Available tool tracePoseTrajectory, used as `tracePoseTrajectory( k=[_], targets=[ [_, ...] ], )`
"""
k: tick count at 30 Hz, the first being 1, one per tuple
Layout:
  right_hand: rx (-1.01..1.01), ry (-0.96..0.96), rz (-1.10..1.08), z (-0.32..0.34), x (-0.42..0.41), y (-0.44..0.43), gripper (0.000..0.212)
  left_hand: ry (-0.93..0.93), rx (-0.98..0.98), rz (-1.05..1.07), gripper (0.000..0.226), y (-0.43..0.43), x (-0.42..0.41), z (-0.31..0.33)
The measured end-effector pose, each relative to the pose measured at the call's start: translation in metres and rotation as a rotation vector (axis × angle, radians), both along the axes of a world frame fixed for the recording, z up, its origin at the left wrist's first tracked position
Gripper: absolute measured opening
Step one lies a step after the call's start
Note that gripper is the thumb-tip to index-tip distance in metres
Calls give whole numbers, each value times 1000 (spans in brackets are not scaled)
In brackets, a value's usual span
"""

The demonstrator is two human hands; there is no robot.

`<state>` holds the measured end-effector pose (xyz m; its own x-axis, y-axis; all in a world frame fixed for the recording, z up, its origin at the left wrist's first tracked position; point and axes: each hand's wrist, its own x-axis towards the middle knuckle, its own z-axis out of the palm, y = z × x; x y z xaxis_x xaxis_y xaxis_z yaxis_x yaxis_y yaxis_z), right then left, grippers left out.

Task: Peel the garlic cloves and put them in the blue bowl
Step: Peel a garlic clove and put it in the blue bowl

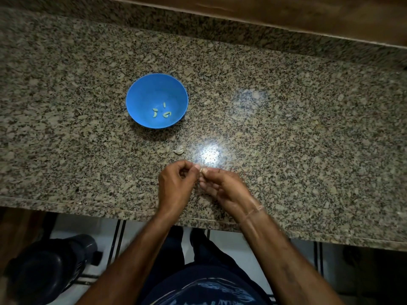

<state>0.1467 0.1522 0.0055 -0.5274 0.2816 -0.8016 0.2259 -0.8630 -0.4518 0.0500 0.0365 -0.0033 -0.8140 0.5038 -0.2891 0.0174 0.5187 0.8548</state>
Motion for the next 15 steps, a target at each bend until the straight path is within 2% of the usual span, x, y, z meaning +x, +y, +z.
tracePoseTrajectory(
  k=[1, 2, 3, 6, 7, 8, 9, 10, 11, 14, 15],
  targets=[
    [-84, -7, -26, 2, 0, 0, 24, 137, -5, -44, 17, -1, 0, -1],
    [-47, -11, -13, 2, 0, -1, 23, 162, 4, -46, 16, -2, 0, -2],
    [135, -18, 47, 0, -1, -4, 19, 95, 4, -12, 16, -1, 0, -2],
    [1094, -40, 263, -14, 1, -12, 6, -413, 78, 210, 15, 2, -5, -5],
    [1285, -5, 304, -19, 1, -13, 5, -568, 95, 262, 15, 3, -5, -5],
    [1394, 26, 328, -23, 1, -12, 6, -687, 110, 297, 15, 3, -6, -6],
    [1421, 33, 332, -25, 1, -13, 6, -756, 122, 326, 15, 3, -6, -6],
    [1357, 10, 320, -22, 1, -14, 5, -772, 141, 344, 14, 3, -5, -6],
    [1180, -32, 280, -17, -1, -15, 4, -703, 147, 337, 14, 2, -3, -7],
    [221, -56, 74, -2, -6, -6, 16, -107, 32, 108, 15, -2, 2, -4],
    [36, -45, 17, -1, -5, -2, 18, 2, 27, 63, 15, -2, 2, -5]
  ],
)
